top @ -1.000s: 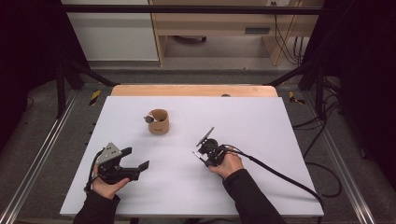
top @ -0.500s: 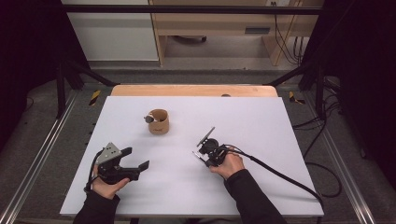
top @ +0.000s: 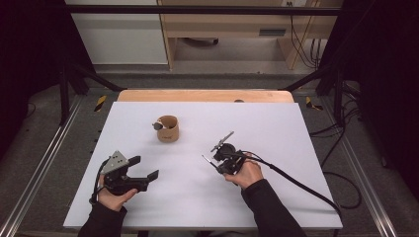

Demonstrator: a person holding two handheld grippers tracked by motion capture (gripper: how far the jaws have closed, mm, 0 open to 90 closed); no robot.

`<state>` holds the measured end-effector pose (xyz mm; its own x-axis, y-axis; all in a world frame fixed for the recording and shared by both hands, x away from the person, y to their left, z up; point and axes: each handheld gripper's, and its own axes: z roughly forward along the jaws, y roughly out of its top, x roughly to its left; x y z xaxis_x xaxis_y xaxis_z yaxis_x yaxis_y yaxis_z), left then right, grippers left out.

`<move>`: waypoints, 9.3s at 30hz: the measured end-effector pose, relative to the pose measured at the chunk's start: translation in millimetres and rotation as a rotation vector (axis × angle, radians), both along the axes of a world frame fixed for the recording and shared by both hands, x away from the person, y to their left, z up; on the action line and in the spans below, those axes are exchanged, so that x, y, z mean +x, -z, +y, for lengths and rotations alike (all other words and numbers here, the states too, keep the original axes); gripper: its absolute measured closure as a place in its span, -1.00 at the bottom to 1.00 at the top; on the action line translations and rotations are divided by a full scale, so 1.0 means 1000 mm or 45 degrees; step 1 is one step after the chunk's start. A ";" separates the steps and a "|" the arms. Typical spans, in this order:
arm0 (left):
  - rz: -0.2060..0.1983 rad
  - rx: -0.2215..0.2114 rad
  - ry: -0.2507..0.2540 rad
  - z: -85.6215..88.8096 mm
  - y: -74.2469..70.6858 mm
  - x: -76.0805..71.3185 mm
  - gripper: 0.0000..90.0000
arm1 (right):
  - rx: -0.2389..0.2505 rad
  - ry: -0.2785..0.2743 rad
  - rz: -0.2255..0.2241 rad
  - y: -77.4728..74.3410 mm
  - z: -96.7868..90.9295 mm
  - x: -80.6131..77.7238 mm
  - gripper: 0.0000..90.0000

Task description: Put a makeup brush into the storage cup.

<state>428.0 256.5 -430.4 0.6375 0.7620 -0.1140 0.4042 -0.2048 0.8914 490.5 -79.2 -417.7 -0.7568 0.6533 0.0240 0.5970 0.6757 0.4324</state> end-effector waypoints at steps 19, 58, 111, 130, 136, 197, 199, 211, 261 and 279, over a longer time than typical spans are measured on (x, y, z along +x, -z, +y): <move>-0.002 -0.053 0.022 -0.004 -0.005 -0.003 -0.78 | 0.244 -0.024 -0.134 -0.018 -0.014 -0.018 0.90; -0.097 -0.158 0.080 -0.025 -0.043 -0.006 -0.78 | 0.615 -0.058 -0.313 -0.027 -0.034 -0.039 0.90; -0.093 -0.279 0.187 -0.091 -0.057 0.011 -0.72 | 0.767 -0.073 -0.404 -0.032 -0.033 -0.049 0.90; -0.081 -0.332 0.222 -0.110 -0.057 0.014 -0.61 | 0.801 -0.087 -0.423 -0.032 -0.033 -0.052 0.90; -0.071 -0.348 0.235 -0.114 -0.056 0.014 -0.52 | 0.814 -0.094 -0.424 -0.033 -0.032 -0.054 0.90; 0.033 -0.473 0.285 -0.128 -0.051 0.013 0.86 | 0.878 -0.122 -0.465 -0.034 -0.031 -0.057 0.90; 0.029 -0.474 0.292 -0.128 -0.052 0.013 0.87 | 0.879 -0.124 -0.465 -0.034 -0.031 -0.057 0.90; -0.002 -0.454 0.304 -0.129 -0.053 0.010 0.89 | 0.882 -0.134 -0.464 -0.034 -0.031 -0.057 0.88; -0.111 -0.304 0.217 -0.079 -0.074 0.011 0.89 | 0.681 0.166 -0.569 -0.025 -0.086 -0.051 -0.72; -0.139 -0.229 0.158 -0.063 -0.084 0.019 0.89 | 0.633 0.245 -0.584 -0.015 -0.111 -0.054 -0.79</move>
<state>447.0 193.5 -346.8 0.7410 0.6506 -0.1662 0.2851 -0.0807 0.9551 436.7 -189.9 -402.3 -0.6338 0.7711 0.0607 0.3696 0.2331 0.8995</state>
